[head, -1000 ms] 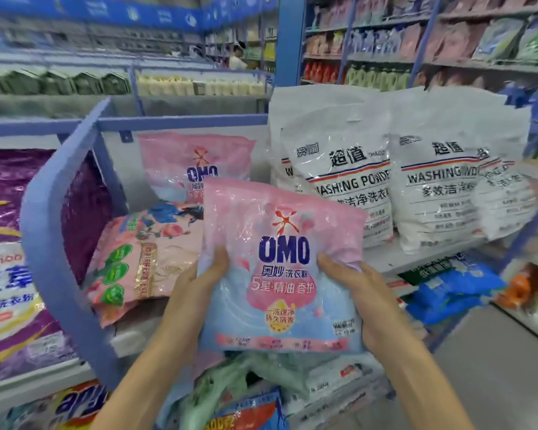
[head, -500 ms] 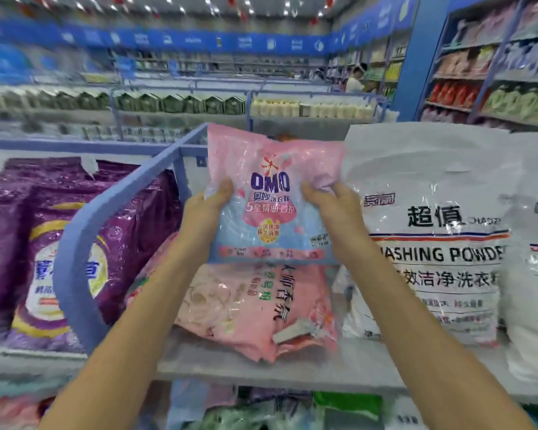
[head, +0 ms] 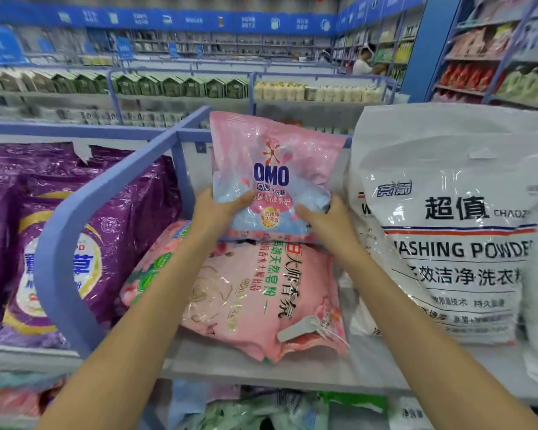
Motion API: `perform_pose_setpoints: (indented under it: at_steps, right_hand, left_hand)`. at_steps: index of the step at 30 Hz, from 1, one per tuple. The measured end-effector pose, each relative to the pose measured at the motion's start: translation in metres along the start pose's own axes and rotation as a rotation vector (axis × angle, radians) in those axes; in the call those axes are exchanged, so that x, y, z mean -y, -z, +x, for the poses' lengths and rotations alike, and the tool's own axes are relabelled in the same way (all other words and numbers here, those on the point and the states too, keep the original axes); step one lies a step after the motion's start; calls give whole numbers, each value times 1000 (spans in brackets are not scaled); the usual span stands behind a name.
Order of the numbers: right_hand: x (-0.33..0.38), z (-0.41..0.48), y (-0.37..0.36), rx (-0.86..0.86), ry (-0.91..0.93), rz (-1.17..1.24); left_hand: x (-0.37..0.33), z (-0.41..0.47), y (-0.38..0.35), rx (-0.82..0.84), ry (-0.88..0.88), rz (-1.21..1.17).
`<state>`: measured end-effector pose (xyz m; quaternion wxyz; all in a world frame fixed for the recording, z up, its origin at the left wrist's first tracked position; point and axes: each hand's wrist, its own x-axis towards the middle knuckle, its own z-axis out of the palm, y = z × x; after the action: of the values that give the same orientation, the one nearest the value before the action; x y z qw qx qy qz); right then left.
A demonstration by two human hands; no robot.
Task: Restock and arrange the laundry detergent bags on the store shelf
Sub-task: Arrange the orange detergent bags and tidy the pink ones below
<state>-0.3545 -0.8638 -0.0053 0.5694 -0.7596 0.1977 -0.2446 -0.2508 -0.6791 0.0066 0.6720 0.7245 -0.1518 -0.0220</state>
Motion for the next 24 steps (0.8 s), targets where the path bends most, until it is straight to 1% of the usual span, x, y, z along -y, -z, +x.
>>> perform_pose_setpoints:
  at_steps: [4,9,11,13,14,15,17,19,20,22,24]
  right_hand:
    - [-25,-59,19,57,-54,-237]
    - [-35,-151,33,142,-101,-191]
    - [-33,-170,32,154,-153,-154]
    - [-30,-171,31,141,-207,-75]
    - [-28,-166,30,142,-246,-4]
    - [-28,-156,30,144,-305,51]
    - [-25,-137,30,167,-417,106]
    - [-26,-120,30,184,-506,108]
    - [-25,-116,29,187,-523,95]
    - [-26,-112,25,196,-533,97]
    - [-22,-114,20,218,-557,162]
  left_hand:
    - [8,-18,14,56,28,171]
    - [12,-82,39,56,-68,408]
    - [13,-118,45,-24,-128,375]
    - [18,-148,54,-193,-139,215]
    - [21,-161,59,-269,-116,173]
    - [24,-169,64,-326,-80,201]
    - [30,-174,70,-374,-27,429]
    - [32,-167,72,-331,44,706]
    - [30,-160,71,-293,122,796]
    - [23,-148,64,-235,262,854]
    - [22,-143,57,-226,293,865]
